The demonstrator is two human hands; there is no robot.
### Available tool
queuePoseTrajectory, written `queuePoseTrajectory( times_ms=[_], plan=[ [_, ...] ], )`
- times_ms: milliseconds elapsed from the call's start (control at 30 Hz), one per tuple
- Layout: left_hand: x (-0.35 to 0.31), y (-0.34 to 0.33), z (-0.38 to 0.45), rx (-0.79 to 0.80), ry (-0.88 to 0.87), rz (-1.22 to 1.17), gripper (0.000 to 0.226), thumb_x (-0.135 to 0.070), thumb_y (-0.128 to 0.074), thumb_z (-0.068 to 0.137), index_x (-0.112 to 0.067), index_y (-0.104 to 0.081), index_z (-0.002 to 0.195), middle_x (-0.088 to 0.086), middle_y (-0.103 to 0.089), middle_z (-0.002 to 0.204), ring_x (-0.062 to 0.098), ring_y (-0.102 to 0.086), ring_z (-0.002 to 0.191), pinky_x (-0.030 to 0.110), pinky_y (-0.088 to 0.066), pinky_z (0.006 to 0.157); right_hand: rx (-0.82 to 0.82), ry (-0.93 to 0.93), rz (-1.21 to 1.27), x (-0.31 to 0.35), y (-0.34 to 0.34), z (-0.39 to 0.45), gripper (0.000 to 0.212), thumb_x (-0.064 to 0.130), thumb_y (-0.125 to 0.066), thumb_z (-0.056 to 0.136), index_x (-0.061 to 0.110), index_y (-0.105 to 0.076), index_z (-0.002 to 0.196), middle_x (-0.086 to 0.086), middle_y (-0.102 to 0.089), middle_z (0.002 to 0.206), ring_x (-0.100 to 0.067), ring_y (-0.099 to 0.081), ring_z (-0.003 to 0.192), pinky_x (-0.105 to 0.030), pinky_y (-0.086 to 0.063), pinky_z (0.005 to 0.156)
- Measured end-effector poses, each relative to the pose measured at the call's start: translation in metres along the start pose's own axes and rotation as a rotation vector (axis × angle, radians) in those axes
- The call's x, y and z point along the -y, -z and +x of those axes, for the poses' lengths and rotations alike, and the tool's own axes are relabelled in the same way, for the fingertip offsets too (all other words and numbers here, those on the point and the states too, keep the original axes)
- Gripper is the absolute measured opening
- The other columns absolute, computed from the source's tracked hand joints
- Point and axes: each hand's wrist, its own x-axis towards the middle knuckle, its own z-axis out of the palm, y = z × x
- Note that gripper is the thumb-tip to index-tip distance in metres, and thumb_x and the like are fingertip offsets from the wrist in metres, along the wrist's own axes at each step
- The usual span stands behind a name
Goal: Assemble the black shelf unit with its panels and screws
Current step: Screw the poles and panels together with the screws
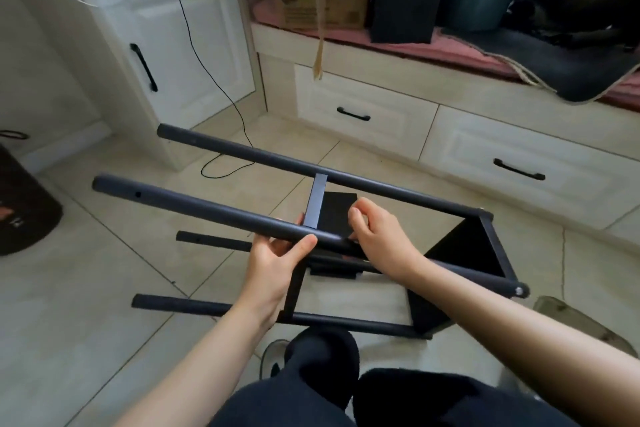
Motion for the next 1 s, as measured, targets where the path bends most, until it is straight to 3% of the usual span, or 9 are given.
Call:
queuePoseTrajectory(
  times_ms=[133,200,300,467,600,700,800,900,1000],
  plan=[
    [0.01,0.004,-0.011,-0.046,0.04,-0.064,0.065,-0.033,-0.084,0.059,-0.022,-0.058,0.117,-0.005,-0.076,0.104,0.013,-0.071,0.106,0.031,-0.051,0.094,0.056,-0.041,-0.013,-0.001,-0.005,-0.004,0.025,0.025,-0.037,0.102,0.014,-0.048,0.083,-0.012,-0.06,0.079,-0.032,-0.065,0.079,-0.047,-0.052,0.073],
    [0.015,0.007,-0.014,-0.055,0.055,-0.102,0.062,-0.028,-0.083,0.059,-0.019,-0.059,0.115,-0.002,-0.077,0.105,0.017,-0.07,0.107,0.032,-0.051,0.095,0.13,-0.083,-0.048,-0.001,-0.005,-0.001,0.025,0.024,-0.037,0.1,0.01,-0.05,0.084,-0.013,-0.061,0.078,-0.028,-0.069,0.076,-0.039,-0.053,0.071],
    [0.021,0.013,-0.017,-0.073,0.077,-0.139,0.06,-0.024,-0.083,0.061,-0.017,-0.058,0.116,0.0,-0.076,0.102,0.02,-0.07,0.109,0.036,-0.049,0.101,0.219,-0.1,-0.041,0.0,-0.006,0.0,0.023,0.02,-0.037,0.098,0.012,-0.05,0.081,-0.003,-0.058,0.071,-0.009,-0.069,0.063,-0.02,-0.046,0.055],
    [0.025,0.019,-0.015,-0.04,0.096,-0.173,0.056,-0.022,-0.083,0.063,-0.016,-0.059,0.114,0.002,-0.075,0.1,0.021,-0.069,0.11,0.032,-0.049,0.099,0.27,-0.146,-0.018,-0.003,-0.007,0.005,0.024,0.016,-0.039,0.096,0.015,-0.053,0.077,0.001,-0.058,0.072,-0.014,-0.069,0.075,-0.028,-0.045,0.065],
    [0.033,0.03,-0.012,-0.016,0.113,-0.205,0.048,-0.017,-0.081,0.068,-0.015,-0.058,0.11,0.004,-0.073,0.098,0.022,-0.069,0.107,0.029,-0.052,0.094,0.393,-0.345,0.195,-0.009,-0.002,0.012,0.029,0.013,-0.04,0.095,0.014,-0.052,0.068,-0.005,-0.064,0.072,-0.005,-0.062,0.055,-0.013,-0.041,0.05],
    [0.04,0.037,-0.016,-0.015,0.12,-0.235,0.046,-0.016,-0.081,0.067,-0.016,-0.058,0.107,0.003,-0.072,0.101,0.019,-0.068,0.109,0.027,-0.053,0.094,0.487,-0.499,0.305,-0.014,-0.003,0.017,0.025,0.016,-0.038,0.094,0.016,-0.048,0.071,-0.008,-0.076,0.082,-0.009,-0.064,0.055,-0.014,-0.042,0.047],
    [0.048,0.044,-0.025,-0.032,0.13,-0.276,0.045,-0.011,-0.078,0.068,-0.016,-0.057,0.107,0.001,-0.073,0.104,0.017,-0.068,0.109,0.025,-0.055,0.092,0.519,-0.529,0.281,-0.022,-0.011,0.022,0.022,0.016,-0.037,0.095,0.013,-0.049,0.077,-0.011,-0.077,0.087,-0.017,-0.07,0.07,-0.023,-0.056,0.061],
    [0.052,0.05,-0.034,-0.048,0.145,-0.3,0.043,-0.006,-0.074,0.07,-0.015,-0.057,0.109,0.0,-0.075,0.1,0.016,-0.07,0.104,0.02,-0.056,0.085,0.463,-0.567,0.286,-0.03,-0.021,0.03,0.025,0.016,-0.037,0.098,0.009,-0.053,0.079,-0.014,-0.076,0.089,-0.023,-0.069,0.074,-0.032,-0.061,0.069],
    [0.057,0.057,-0.042,-0.074,0.153,-0.32,0.045,-0.002,-0.071,0.071,-0.015,-0.055,0.11,-0.002,-0.074,0.096,0.014,-0.07,0.101,0.025,-0.055,0.092,0.351,-0.513,0.223,-0.034,-0.034,0.037,0.031,0.016,-0.037,0.1,0.007,-0.057,0.077,-0.01,-0.074,0.078,-0.018,-0.066,0.063,-0.028,-0.059,0.061]
  ],
)
